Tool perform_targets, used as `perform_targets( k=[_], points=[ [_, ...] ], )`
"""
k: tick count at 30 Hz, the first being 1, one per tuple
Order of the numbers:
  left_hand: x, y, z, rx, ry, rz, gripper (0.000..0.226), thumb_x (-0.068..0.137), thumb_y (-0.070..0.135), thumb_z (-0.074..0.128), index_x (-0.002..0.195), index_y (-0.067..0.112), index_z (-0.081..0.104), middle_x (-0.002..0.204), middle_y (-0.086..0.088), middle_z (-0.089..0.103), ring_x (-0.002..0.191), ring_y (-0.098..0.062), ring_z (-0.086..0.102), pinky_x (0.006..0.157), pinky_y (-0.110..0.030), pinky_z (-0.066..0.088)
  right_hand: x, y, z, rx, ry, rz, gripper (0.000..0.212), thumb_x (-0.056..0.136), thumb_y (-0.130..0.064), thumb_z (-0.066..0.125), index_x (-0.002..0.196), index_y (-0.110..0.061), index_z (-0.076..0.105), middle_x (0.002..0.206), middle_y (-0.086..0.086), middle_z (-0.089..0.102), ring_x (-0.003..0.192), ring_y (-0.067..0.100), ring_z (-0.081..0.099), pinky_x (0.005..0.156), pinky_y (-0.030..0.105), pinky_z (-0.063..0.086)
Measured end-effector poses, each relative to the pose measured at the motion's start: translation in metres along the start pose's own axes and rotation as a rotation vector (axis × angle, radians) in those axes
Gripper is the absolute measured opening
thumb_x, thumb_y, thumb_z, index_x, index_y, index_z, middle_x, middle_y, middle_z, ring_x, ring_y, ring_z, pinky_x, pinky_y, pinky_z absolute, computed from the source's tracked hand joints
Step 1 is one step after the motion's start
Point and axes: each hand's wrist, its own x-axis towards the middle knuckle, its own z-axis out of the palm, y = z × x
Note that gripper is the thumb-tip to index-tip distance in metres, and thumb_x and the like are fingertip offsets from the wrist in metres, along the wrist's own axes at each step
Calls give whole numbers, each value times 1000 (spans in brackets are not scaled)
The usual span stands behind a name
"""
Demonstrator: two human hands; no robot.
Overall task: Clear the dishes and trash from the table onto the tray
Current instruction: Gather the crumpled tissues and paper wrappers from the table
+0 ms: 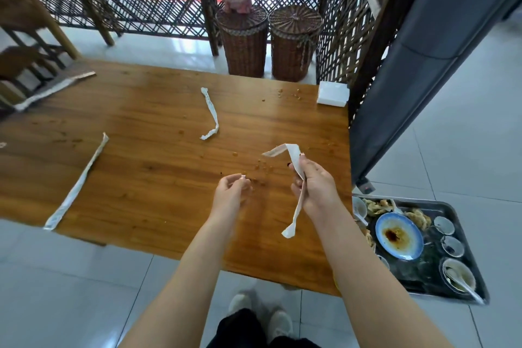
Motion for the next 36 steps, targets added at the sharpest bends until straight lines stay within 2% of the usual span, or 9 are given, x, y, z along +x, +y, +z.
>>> perform_targets(
  k=[5,10,16,19,24,28,31,34,36],
  points=[
    [9,30,-17,-67,-29,65,5,97,25,52,100,25,56,103,3,66,97,-11,62,77,-25,50,3,-3,17,-42,-25,-44,13,91,-21,64,101,-14,63,95,4,65,72,12,53,67,26,48],
    [31,54,-43,-107,-29,105,5,96,23,55,99,24,58,106,1,68,100,-12,63,90,-33,52,14,2,51,-108,9,-88,18,85,-23,70,101,-13,66,92,3,65,76,15,57,63,26,45],
    [89,76,-88,-92,-75,83,6,96,23,56,100,24,60,105,0,68,100,-13,64,86,-30,52,42,13,117,-115,60,-111,21,85,-21,70,104,-12,65,95,3,66,80,15,60,68,26,48],
    [130,96,-115,-33,-110,82,10,95,24,57,104,22,62,104,1,69,99,-14,65,85,-31,53,62,18,155,-81,110,-111,20,86,-19,70,103,-12,65,97,5,67,85,17,62,74,28,50],
    [207,132,-150,72,-176,101,10,94,23,59,103,24,63,103,3,69,97,-11,63,66,-22,48,99,27,225,-3,186,-117,11,87,-16,69,96,-18,64,101,6,67,92,20,63,85,33,53],
    [250,138,-144,160,-160,74,22,91,28,63,109,15,64,105,0,68,94,-13,62,68,-21,45,115,28,250,-26,212,-143,10,89,-16,66,98,-19,63,95,3,67,87,17,63,83,32,53],
    [279,140,-131,251,-83,5,33,90,37,64,109,11,64,94,3,63,79,-10,55,71,-25,41,130,25,258,-56,241,-157,9,88,-17,67,95,-20,64,97,5,69,90,19,65,80,31,54],
    [302,138,-116,354,-87,-3,38,89,40,63,112,9,65,102,-1,64,83,-12,53,73,-26,39,146,21,263,-88,281,-156,9,87,-18,69,91,-24,64,99,4,69,94,21,65,82,33,55],
    [317,135,-107,396,-98,-2,34,88,43,64,104,13,65,100,0,65,81,-13,55,75,-27,44,158,19,266,-102,301,-138,8,87,-20,70,90,-25,64,98,2,69,92,19,65,77,31,53]
  ],
)
